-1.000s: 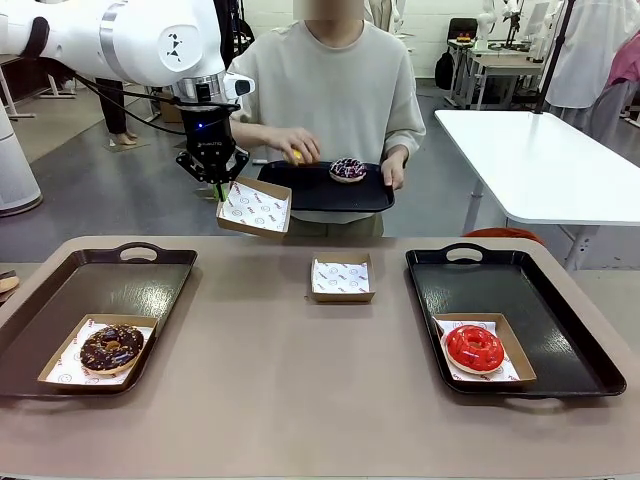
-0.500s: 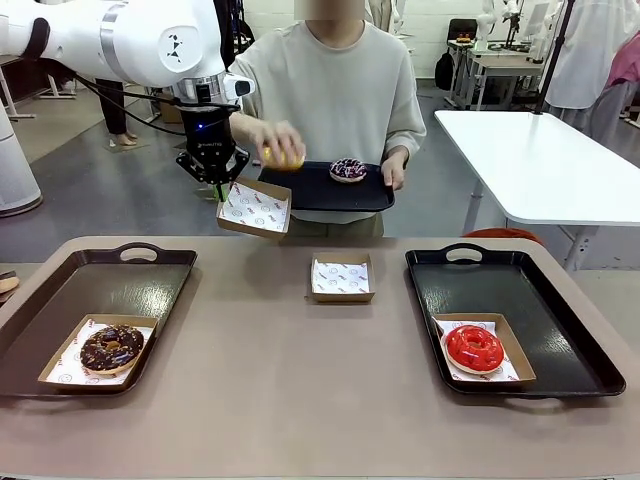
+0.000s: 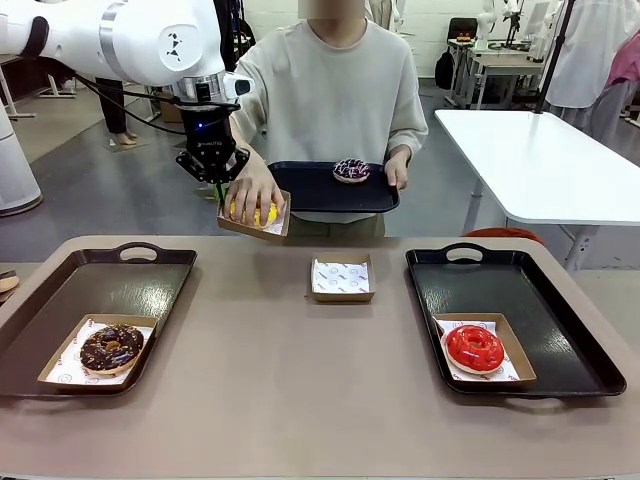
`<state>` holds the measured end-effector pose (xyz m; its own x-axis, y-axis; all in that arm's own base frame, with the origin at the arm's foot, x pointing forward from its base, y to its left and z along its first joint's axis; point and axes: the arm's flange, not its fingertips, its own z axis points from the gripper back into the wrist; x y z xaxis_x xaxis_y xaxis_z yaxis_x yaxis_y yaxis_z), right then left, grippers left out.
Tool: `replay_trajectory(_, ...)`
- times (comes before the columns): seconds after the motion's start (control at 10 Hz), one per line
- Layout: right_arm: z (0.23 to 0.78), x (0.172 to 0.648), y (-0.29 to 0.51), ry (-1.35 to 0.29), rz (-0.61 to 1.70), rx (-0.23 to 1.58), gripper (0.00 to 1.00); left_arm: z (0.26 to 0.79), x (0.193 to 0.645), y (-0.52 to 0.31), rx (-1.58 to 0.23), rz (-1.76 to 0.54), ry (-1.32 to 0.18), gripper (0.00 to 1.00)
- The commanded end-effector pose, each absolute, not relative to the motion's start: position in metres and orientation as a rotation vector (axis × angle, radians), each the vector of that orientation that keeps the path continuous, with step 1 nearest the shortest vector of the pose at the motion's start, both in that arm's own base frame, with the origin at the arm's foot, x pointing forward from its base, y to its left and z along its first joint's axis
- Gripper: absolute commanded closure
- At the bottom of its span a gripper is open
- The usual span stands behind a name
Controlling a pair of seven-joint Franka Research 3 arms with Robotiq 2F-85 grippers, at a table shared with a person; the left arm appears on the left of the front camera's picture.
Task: Individually package the donuts and arrange them on the tray.
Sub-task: Place the picked Paper togo box on the Handle tray while simultaneously picking up another Paper togo box from the table with the other hand.
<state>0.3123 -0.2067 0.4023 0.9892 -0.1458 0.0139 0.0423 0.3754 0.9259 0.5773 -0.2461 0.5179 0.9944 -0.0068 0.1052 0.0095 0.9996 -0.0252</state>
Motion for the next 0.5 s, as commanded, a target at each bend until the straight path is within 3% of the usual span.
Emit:
replay_trajectory(0.0,0.4038,0.3111,-0.2087,-0.094,-0.111,1.183,0.0,0.5194,0.5771,-0.2456,-0.026,-0.012,-0.111,1.0)
replay_trajectory(0.4,0.4038,0.3111,-0.2087,-0.094,-0.111,1.183,0.0,0.5194,0.5771,-0.2456,-0.026,-0.012,-0.111,1.0)
